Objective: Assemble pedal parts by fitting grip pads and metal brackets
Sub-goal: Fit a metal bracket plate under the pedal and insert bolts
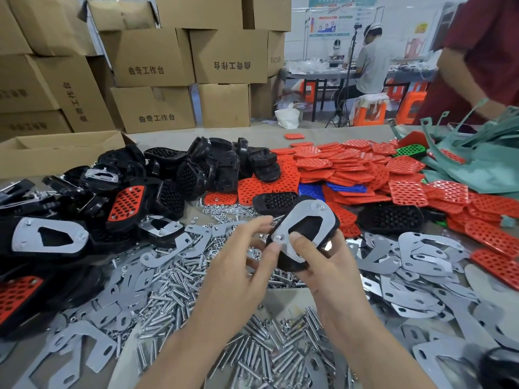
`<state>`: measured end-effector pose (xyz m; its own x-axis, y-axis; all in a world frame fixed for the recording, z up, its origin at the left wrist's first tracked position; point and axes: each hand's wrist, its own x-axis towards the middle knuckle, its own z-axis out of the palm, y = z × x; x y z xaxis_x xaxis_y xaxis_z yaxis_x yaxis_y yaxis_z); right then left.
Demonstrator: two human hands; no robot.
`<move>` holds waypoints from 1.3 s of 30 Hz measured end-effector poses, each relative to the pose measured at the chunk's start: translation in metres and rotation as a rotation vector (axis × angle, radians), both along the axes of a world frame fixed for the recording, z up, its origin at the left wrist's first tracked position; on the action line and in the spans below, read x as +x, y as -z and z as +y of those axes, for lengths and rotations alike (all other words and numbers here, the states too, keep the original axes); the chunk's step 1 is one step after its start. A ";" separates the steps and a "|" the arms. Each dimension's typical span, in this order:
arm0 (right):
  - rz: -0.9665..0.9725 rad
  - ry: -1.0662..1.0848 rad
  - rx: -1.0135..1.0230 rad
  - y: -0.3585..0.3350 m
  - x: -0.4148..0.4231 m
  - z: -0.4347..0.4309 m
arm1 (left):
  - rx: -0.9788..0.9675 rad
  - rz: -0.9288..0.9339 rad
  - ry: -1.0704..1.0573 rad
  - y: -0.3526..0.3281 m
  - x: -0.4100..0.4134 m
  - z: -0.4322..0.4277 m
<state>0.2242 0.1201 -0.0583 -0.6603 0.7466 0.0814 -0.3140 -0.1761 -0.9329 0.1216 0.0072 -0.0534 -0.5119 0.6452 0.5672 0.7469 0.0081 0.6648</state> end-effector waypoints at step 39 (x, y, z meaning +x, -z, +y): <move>0.023 -0.098 -0.134 0.003 0.001 0.004 | 0.015 -0.243 0.122 0.001 0.013 0.003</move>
